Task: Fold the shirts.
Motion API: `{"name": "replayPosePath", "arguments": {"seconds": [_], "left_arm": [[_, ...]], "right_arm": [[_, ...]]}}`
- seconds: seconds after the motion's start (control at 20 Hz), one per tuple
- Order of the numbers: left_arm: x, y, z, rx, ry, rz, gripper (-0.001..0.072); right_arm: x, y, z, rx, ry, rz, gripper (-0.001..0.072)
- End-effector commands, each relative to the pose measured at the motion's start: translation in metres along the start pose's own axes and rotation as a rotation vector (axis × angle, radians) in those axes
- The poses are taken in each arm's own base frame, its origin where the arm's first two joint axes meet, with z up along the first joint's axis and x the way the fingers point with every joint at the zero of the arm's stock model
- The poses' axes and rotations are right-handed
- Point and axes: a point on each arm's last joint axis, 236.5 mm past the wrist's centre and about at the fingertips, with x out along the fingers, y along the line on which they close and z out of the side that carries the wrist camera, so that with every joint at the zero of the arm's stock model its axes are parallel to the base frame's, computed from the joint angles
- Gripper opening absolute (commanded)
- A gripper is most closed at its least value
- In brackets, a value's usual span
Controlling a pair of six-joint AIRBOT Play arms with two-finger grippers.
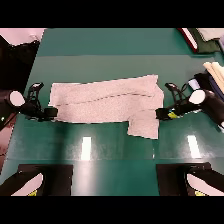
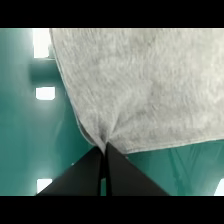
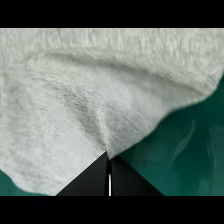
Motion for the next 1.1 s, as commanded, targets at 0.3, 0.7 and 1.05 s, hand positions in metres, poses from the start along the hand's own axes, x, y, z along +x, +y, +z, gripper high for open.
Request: {"name": "replayPosePath", "arguments": {"seconds": [0.3,0.7,1.05], "left_arm": [[-0.099,-0.072,-0.041,0.057,-0.135,-0.292,0.0025],[-0.106,-0.039,0.014,0.051,-0.373,-0.146,0.0025],[-0.090,-0.016,0.043,0.007,-0.516,-0.070,0.0025]], "right_arm": [[-0.129,0.011,-0.028,-0.015,-0.160,-0.032,0.0014],[-0.123,0.005,0.059,0.004,-0.294,-0.029,0.0014],[-0.085,-0.011,0.122,0.037,-0.253,-0.035,0.0014]]}}
